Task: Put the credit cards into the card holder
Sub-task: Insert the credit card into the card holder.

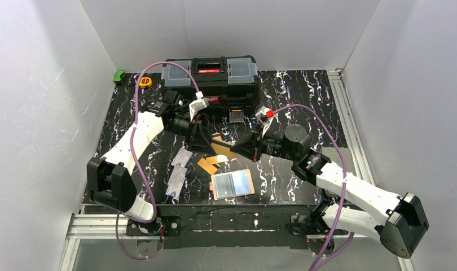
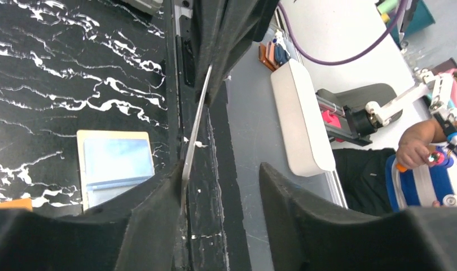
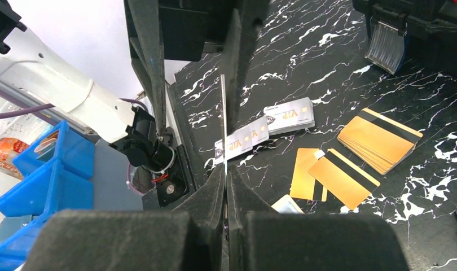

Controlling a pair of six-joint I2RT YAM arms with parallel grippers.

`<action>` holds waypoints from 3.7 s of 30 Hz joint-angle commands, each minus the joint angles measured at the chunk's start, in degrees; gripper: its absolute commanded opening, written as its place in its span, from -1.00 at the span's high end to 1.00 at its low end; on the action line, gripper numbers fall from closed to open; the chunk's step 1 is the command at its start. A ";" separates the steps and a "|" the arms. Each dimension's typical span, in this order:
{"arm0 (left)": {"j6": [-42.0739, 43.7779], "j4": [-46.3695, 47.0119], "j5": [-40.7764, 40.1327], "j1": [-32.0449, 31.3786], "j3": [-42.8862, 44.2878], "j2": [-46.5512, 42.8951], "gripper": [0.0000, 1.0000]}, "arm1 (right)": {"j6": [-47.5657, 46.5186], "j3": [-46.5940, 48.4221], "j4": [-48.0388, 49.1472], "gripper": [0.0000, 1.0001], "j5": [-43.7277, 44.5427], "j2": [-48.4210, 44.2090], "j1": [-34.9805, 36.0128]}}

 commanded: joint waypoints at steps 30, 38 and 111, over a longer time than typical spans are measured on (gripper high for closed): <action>23.87 -25.23 -9.87 -3.86 12.88 1.95 0.92 | -13.38 31.37 -30.90 -0.13 -31.70 13.73 -5.96; 22.57 -23.85 -10.63 -4.06 13.00 1.85 0.91 | -15.06 31.84 -33.65 -0.13 -30.49 17.03 -2.88; 58.27 23.59 -40.62 -17.82 -33.21 -1.25 0.16 | 21.09 -17.41 13.24 0.97 -4.76 22.05 -5.68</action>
